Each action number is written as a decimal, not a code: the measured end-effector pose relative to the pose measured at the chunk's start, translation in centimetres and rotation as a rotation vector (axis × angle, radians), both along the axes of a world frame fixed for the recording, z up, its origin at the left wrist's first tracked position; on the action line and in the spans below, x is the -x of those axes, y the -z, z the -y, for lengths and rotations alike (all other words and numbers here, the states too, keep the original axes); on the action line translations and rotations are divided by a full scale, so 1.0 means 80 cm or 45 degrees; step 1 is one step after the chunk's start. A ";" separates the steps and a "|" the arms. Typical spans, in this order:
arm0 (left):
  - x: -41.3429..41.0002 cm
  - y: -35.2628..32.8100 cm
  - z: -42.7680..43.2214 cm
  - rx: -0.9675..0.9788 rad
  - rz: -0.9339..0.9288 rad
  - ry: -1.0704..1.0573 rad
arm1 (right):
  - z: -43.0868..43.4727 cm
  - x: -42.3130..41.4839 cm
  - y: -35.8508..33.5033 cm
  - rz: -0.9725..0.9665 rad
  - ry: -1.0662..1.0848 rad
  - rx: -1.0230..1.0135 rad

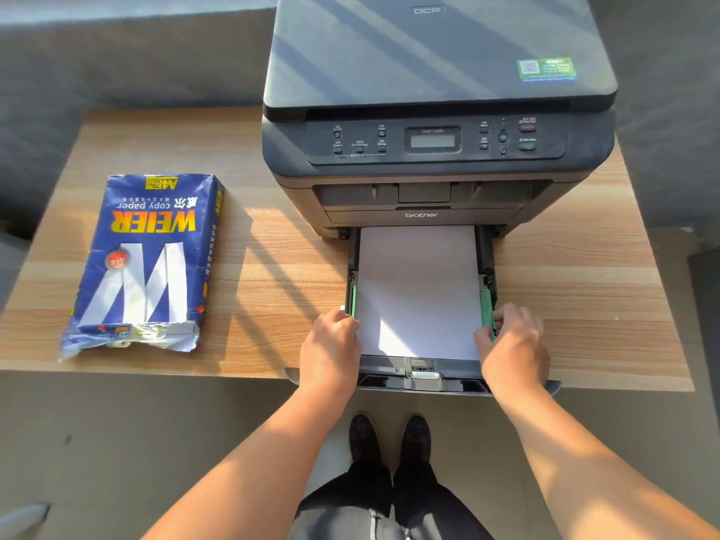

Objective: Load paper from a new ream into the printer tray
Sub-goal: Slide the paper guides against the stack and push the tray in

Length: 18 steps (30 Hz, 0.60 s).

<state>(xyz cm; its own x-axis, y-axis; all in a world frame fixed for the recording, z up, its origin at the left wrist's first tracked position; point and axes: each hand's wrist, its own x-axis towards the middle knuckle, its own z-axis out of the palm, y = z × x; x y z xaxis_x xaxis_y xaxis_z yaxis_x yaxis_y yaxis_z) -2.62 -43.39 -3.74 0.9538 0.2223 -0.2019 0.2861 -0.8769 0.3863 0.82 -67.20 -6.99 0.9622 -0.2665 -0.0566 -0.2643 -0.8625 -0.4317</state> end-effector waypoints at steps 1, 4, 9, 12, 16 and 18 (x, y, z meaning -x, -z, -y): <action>0.000 0.000 -0.001 -0.005 0.002 0.011 | 0.000 -0.003 0.000 -0.040 0.049 -0.019; 0.001 0.000 -0.001 -0.013 0.008 -0.007 | -0.001 -0.007 -0.002 -0.107 0.137 -0.101; 0.000 0.002 0.003 0.012 0.008 -0.026 | 0.001 0.001 0.000 -0.013 0.119 -0.167; 0.000 0.003 0.001 0.010 -0.002 -0.003 | 0.001 0.003 -0.003 -0.050 0.160 -0.196; 0.005 0.004 -0.003 0.033 0.016 0.011 | 0.002 0.005 -0.005 -0.068 0.181 -0.209; 0.004 0.003 -0.003 0.059 0.021 -0.028 | 0.005 0.004 -0.001 -0.034 0.127 -0.201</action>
